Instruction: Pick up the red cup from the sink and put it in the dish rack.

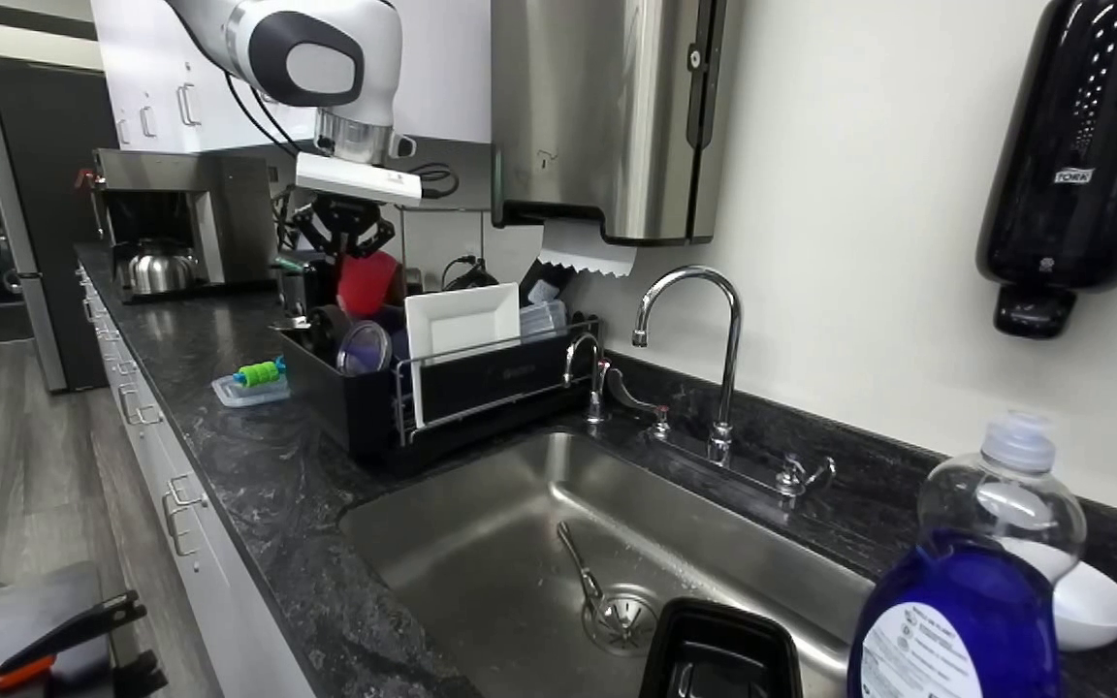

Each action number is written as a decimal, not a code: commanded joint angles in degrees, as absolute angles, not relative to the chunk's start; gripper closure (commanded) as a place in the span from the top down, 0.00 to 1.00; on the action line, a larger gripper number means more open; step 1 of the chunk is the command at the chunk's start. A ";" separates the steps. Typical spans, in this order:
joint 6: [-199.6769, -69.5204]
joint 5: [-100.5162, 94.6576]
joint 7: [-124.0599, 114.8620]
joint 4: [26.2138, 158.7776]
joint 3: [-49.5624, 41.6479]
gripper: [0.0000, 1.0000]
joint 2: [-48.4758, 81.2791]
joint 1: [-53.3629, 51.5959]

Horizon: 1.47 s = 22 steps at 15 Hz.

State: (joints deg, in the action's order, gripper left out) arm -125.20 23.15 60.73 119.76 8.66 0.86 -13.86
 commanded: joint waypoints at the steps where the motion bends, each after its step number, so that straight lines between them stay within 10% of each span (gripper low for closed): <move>1: -126.27 24.34 63.05 120.94 9.88 0.01 0.79 -12.82; 22: -136.08 22.20 64.44 125.54 10.93 0.01 0.20 -13.21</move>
